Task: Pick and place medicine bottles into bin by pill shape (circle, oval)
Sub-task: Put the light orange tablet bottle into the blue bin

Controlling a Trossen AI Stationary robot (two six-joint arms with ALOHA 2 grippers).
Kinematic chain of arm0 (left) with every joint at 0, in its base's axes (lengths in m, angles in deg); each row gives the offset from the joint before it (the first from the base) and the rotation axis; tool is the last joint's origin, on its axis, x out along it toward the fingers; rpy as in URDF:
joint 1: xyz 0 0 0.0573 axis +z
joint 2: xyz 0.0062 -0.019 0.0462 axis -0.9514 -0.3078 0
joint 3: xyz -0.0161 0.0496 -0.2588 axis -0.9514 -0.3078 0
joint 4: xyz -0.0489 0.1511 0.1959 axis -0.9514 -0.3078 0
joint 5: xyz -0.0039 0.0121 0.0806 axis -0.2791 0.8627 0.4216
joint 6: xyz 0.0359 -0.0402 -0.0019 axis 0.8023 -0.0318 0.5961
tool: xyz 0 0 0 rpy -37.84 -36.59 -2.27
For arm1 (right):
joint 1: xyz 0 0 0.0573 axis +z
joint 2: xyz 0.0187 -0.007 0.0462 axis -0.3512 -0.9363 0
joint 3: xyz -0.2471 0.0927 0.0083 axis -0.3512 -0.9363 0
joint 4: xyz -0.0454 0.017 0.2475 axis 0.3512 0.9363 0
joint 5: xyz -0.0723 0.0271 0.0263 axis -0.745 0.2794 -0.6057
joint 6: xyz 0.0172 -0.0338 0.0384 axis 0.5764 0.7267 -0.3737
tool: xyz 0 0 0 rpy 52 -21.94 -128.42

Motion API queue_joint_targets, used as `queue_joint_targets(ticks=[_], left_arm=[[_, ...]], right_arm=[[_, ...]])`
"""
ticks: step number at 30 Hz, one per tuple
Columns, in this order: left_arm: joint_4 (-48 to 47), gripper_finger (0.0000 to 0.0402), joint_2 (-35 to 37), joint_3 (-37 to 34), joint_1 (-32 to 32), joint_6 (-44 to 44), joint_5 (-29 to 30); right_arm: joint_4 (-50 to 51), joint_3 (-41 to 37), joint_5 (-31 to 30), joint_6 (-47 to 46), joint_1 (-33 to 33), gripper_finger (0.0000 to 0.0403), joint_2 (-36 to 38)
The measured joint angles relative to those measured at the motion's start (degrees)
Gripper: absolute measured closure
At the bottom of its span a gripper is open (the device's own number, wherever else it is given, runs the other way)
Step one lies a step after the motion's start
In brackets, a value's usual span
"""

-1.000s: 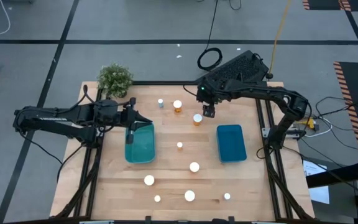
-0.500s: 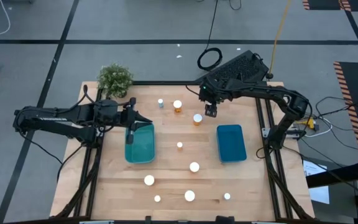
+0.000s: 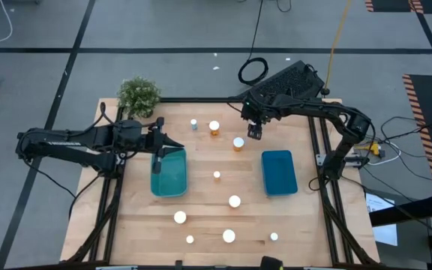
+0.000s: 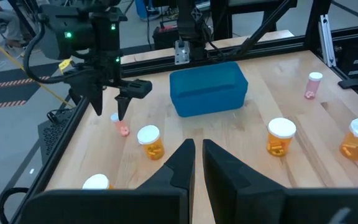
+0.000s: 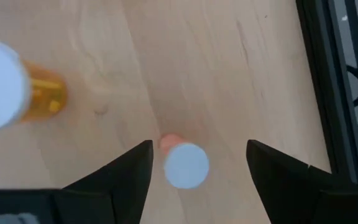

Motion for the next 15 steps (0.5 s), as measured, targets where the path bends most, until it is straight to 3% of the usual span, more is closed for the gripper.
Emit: queue_joint_targets(ticks=[15], left_arm=[[0.04, 0.0366, 0.0, 0.0, 0.0, 0.15, 0.0]], right_arm=[[0.82, 0.0, -0.09, -1.12, 0.13, 0.0155, -1.98]])
